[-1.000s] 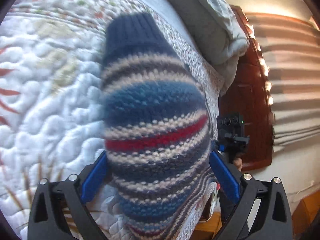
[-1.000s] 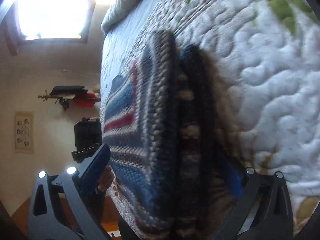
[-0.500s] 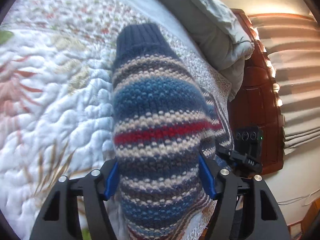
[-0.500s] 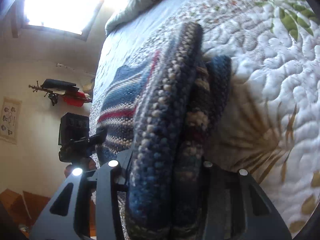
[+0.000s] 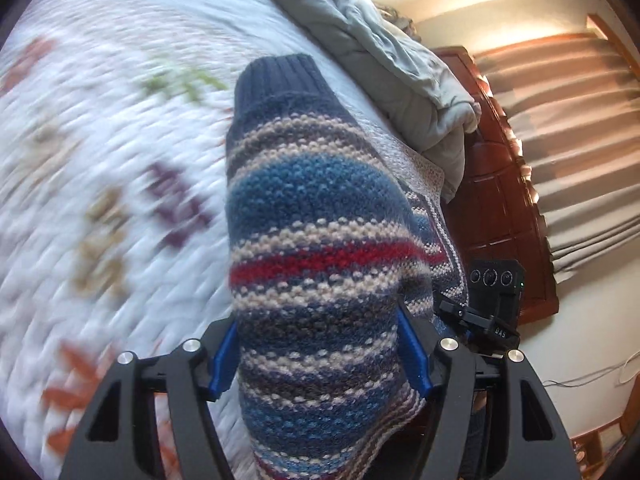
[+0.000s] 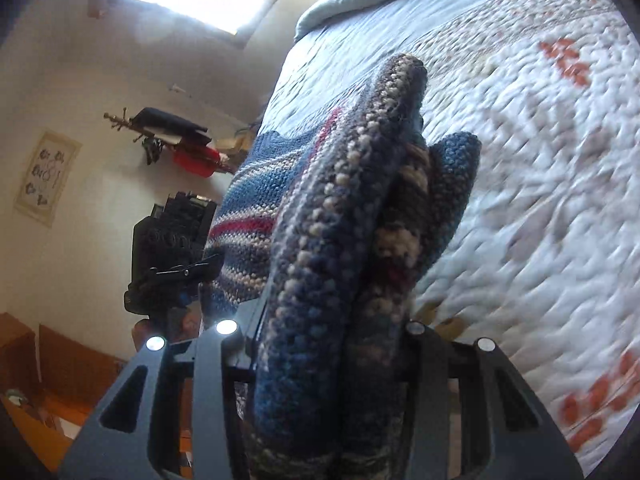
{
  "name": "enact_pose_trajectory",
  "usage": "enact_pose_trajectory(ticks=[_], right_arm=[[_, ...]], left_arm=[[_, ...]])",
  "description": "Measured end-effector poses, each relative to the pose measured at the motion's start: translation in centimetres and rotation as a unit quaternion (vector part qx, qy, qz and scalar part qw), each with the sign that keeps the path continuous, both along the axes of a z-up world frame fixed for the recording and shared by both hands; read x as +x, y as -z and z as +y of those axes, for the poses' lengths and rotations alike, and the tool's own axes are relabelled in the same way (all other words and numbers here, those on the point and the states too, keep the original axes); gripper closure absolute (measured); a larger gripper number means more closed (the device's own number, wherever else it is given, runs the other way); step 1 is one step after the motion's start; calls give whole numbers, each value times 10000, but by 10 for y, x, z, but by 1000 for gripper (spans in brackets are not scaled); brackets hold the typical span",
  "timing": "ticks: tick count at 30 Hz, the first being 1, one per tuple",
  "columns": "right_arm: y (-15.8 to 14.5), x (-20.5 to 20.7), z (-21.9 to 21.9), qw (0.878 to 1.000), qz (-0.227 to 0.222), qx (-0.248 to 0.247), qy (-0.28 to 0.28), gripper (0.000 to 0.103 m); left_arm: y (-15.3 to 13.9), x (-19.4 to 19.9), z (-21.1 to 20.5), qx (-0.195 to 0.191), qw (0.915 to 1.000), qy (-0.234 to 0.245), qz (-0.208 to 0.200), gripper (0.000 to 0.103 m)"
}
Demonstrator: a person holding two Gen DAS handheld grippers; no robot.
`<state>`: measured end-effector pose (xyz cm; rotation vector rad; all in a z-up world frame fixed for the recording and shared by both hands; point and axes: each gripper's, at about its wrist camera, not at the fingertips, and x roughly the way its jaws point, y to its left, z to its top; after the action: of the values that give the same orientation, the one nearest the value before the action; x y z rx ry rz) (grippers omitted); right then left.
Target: Fold small clothes
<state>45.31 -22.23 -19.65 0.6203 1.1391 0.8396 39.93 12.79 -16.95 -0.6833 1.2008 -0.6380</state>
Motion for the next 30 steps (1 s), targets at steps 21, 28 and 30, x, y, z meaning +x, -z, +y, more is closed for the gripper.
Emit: enact_pose_trajectory(ticks=[21,28,30], right_arm=[[90,-109,48,9945,828,-343,-538,35],[57,-86,6,9985,480,-245,109,23],[51,-70,1,9985,409,-250,248,25]], left_arm=[[106,-130,102,-464,9972,-420,405,27],[68,-157,119,-310,9944,-1011,-37,24],[52,-168,120,-162,9928,-1153,-281,24]])
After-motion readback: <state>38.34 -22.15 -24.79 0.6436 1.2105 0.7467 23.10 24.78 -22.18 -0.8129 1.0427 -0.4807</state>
